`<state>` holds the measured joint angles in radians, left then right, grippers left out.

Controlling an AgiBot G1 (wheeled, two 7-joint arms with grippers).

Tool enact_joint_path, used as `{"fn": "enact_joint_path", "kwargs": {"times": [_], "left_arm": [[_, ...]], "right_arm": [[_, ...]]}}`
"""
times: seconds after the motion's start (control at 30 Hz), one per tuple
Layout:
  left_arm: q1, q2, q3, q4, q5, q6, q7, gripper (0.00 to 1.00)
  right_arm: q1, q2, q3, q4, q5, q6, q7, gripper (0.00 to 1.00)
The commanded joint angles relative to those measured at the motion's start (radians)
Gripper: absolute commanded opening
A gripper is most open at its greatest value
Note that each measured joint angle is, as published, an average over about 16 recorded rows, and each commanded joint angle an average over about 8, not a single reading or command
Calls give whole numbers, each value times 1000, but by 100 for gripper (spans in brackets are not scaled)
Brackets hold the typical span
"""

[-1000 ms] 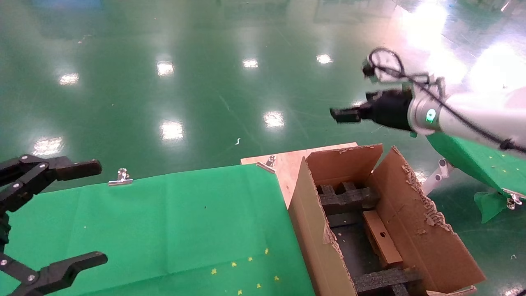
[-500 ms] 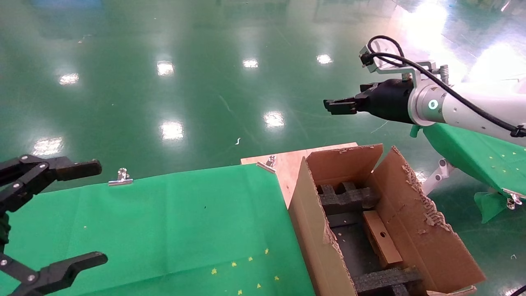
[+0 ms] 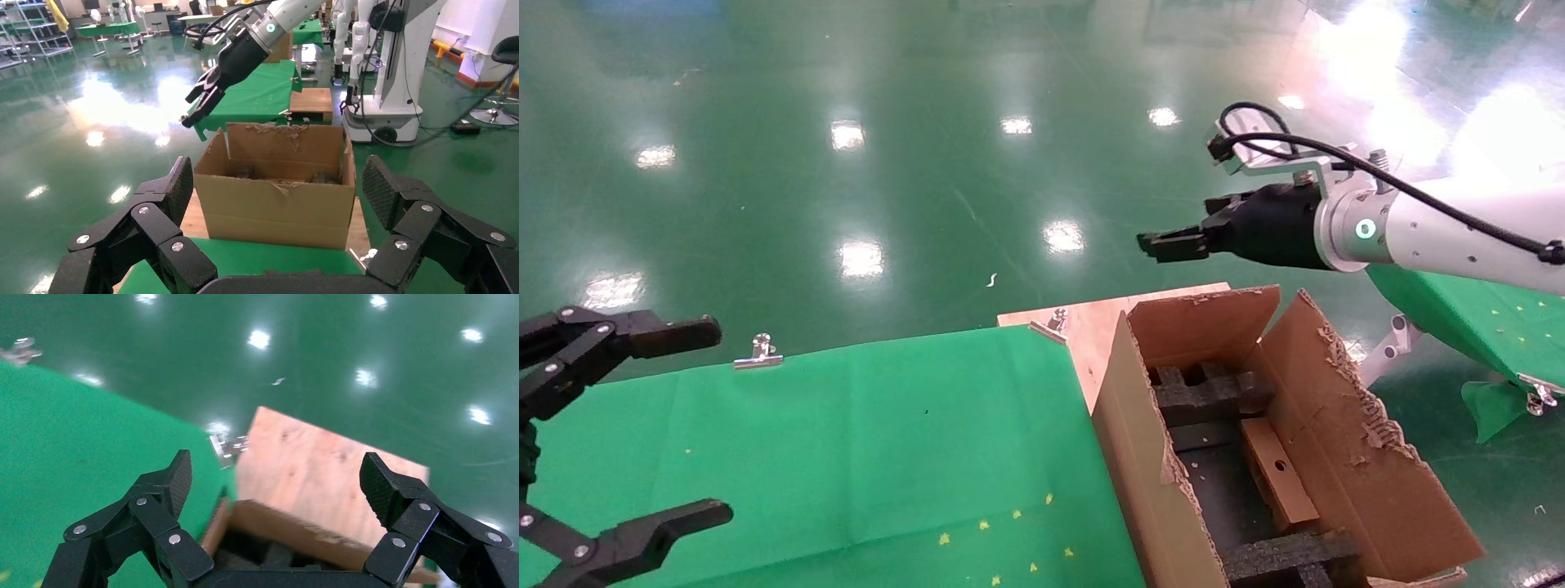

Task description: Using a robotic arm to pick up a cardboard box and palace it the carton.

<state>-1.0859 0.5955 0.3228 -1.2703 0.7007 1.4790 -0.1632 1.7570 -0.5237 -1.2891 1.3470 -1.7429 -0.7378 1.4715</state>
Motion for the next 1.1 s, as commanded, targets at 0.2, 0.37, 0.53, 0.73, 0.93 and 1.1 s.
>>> {"fn": "enact_joint_path", "kwargs": {"times": [0.2, 0.37, 0.53, 0.73, 0.93, 1.1], "left_arm": [[0, 0, 0, 0, 0, 0, 0, 100], [0, 0, 0, 0, 0, 0, 0, 100], [0, 0, 0, 0, 0, 0, 0, 100], [0, 0, 1, 0, 0, 0, 0, 100], [0, 0, 1, 0, 0, 0, 0, 100], [0, 0, 1, 0, -1, 0, 0, 100]], "right_arm": [[-94, -12, 139, -9, 139, -104, -177, 100], [-161, -21, 238, -15, 239, -179, -303, 100], [-229, -29, 338, -21, 339, -254, -430, 100], [-309, -40, 457, -28, 459, -343, -581, 100], [-390, -50, 577, -36, 578, -433, -733, 100], [-457, -59, 676, -42, 678, -507, -859, 100]]}}
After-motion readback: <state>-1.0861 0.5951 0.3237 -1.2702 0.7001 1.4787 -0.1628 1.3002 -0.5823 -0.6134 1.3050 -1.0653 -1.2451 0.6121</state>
